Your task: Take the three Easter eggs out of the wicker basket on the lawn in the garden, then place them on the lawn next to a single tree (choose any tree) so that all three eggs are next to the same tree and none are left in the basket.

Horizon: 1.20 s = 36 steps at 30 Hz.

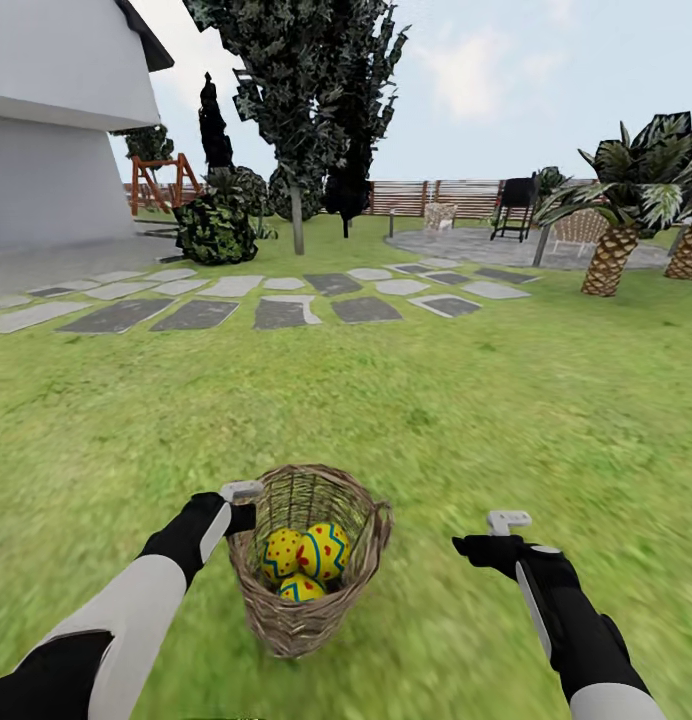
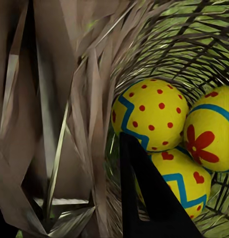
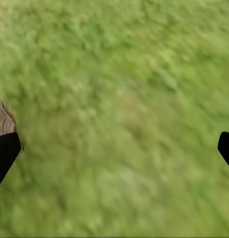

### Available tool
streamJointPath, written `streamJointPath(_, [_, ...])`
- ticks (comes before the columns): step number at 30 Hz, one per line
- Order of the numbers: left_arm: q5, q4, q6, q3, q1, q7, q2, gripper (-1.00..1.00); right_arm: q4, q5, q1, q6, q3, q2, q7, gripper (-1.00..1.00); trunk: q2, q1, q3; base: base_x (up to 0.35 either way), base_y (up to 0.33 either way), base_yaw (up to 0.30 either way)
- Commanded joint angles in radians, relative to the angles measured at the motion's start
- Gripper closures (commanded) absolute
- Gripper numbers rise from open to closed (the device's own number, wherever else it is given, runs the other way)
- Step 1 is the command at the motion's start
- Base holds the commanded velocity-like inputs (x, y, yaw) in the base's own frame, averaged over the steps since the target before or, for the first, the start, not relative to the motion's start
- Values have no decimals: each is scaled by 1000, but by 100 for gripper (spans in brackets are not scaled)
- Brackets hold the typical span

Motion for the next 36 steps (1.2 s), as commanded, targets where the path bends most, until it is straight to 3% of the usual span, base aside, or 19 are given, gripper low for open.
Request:
streamJointPath(1, [9,-1,4,6,-1,3,-1,100,-2,11,0,4,-2,0,9,-100,7,-4,2,0,0,291])
streamJointPath(16, [10,-1,6,6,-1,5,-2,100,-3,9,0,6,-1,3,3,-100,112,-62,49,0,0,291])
streamJointPath(20, [10,-1,6,6,-1,5,-1,100,13,7,0,-1,-3,3,4,-100,140,-77,62,0,0,75])
streamJointPath(22, [10,-1,7,6,-1,5,-1,100,110,8,0,-45,-2,3,3,-100,154,-85,68,0,0,3])
streamJointPath(26, [10,-1,7,6,-1,5,-1,100,361,13,0,-212,26,-1,1,-100,182,-100,81,0,0,0])
streamJointPath(27, [10,-1,7,6,-1,5,-2,100,467,40,0,-256,28,-1,1,-100,189,-104,84,0,0,0])
streamJointPath(28, [10,-1,7,6,-1,5,-3,100,512,74,0,-292,30,0,1,-100,196,-108,87,0,0,0])
streamJointPath(30, [10,-1,7,6,-1,5,-5,100,554,114,0,-332,30,2,3,-100,210,-115,93,0,0,0])
streamJointPath(33, [10,-2,8,6,-1,5,-4,100,649,121,0,-348,29,0,4,-100,231,-127,103,0,0,0])
streamJointPath(36, [10,-2,9,6,-1,5,-5,100,719,121,1,-476,30,4,4,-100,252,-138,112,0,0,55])
